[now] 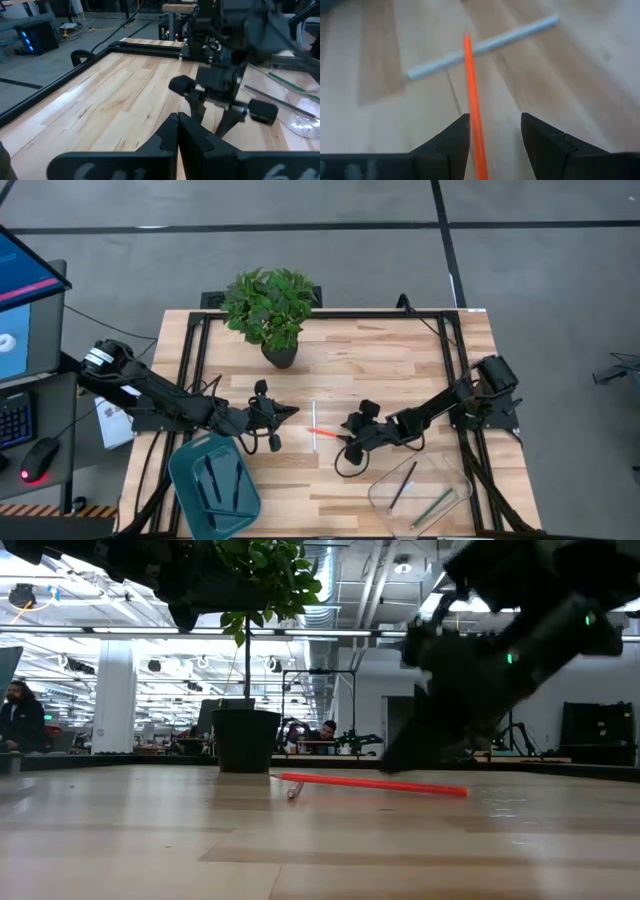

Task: Sort pens & pencils
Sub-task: Put the orange pencil into the transparent bin

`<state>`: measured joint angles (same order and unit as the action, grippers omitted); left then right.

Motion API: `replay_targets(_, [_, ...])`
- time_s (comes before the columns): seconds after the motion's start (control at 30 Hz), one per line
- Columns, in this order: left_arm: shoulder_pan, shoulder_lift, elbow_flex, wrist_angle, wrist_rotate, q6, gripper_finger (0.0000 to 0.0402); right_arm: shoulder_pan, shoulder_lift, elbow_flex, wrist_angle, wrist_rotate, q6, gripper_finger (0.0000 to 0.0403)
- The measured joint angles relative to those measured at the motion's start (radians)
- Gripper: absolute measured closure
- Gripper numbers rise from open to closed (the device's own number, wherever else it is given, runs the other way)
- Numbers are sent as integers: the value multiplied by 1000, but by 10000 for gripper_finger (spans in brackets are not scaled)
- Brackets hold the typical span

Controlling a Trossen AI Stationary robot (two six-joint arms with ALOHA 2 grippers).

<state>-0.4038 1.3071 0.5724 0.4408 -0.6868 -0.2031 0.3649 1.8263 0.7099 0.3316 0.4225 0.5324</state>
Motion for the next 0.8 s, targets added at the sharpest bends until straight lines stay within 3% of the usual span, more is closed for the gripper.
replay_targets(0.27, [0, 0, 0, 4, 0, 11, 402, 2, 88, 1, 119, 14, -9, 204])
replay_targets(0.8, [0, 0, 0, 2, 0, 26, 402, -49, 89, -16, 108, 2, -139, 209])
